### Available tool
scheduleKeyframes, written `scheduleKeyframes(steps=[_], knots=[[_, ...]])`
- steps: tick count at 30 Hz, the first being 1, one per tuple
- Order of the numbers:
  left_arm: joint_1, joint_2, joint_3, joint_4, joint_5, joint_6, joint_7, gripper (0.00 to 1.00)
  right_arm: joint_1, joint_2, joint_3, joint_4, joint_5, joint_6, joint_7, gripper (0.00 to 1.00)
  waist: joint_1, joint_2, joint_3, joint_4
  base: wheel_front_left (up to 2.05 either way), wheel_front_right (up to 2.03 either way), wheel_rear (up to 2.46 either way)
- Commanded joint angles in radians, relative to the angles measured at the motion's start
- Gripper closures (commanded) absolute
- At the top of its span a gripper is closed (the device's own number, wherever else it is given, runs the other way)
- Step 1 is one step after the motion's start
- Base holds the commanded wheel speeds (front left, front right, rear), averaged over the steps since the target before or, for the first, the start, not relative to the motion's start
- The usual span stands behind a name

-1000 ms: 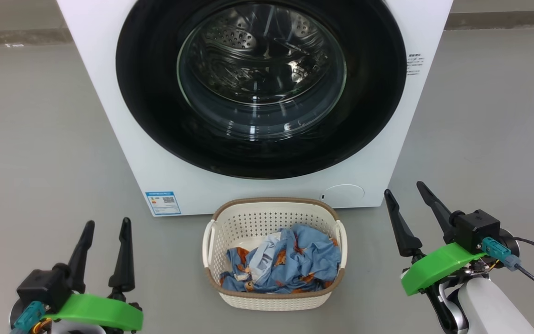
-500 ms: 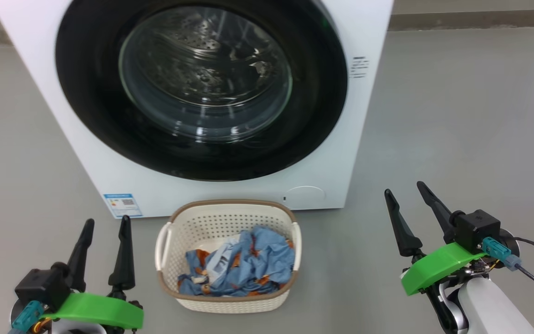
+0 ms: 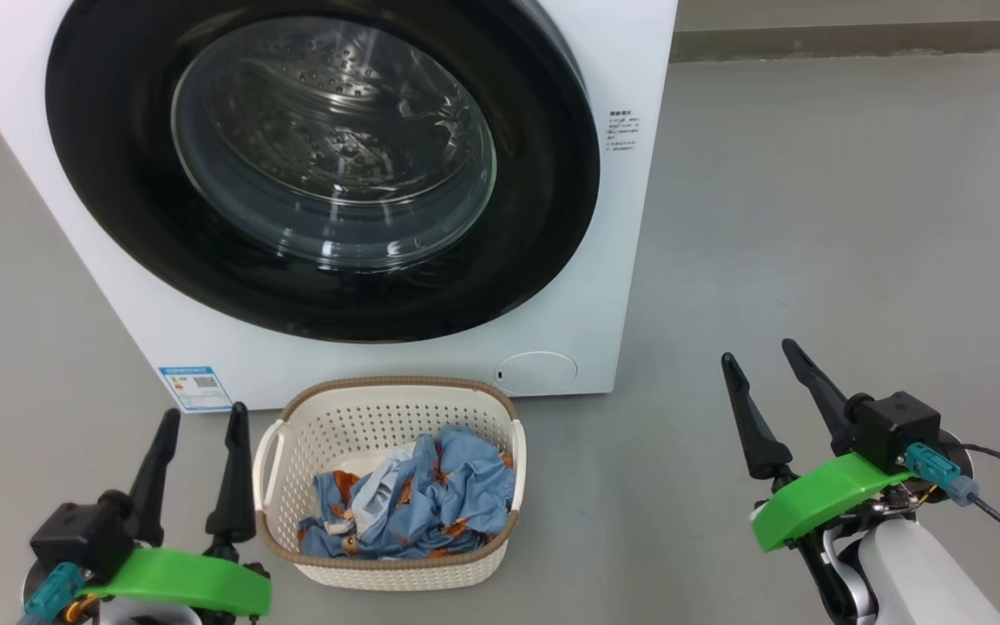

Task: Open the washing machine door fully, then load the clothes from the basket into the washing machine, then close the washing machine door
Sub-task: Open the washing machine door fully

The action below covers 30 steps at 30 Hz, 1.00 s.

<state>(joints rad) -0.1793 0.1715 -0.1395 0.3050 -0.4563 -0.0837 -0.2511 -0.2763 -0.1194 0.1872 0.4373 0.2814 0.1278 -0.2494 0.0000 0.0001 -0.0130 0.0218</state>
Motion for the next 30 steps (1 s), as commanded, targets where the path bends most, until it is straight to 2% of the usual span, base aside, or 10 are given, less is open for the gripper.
scheduleKeyframes(steps=[1, 30], knots=[[-0.02, 0.028, 0.029, -0.022, -0.007, 0.004, -0.007, 0.0, -0.021, 0.003, 0.015, -0.021, 0.009, 0.003, -0.012, 0.0, 0.0, -0.0001, -0.001, 0.001, 0.0, 0.0, 0.0], [-0.026, 0.042, 0.019, -0.017, -0.024, 0.01, -0.008, 0.0, -0.027, 0.005, -0.017, -0.034, 0.011, 0.003, -0.012, 0.0, 0.0, -0.0001, 0.024, 0.016, 0.0, 0.0, 0.0]])
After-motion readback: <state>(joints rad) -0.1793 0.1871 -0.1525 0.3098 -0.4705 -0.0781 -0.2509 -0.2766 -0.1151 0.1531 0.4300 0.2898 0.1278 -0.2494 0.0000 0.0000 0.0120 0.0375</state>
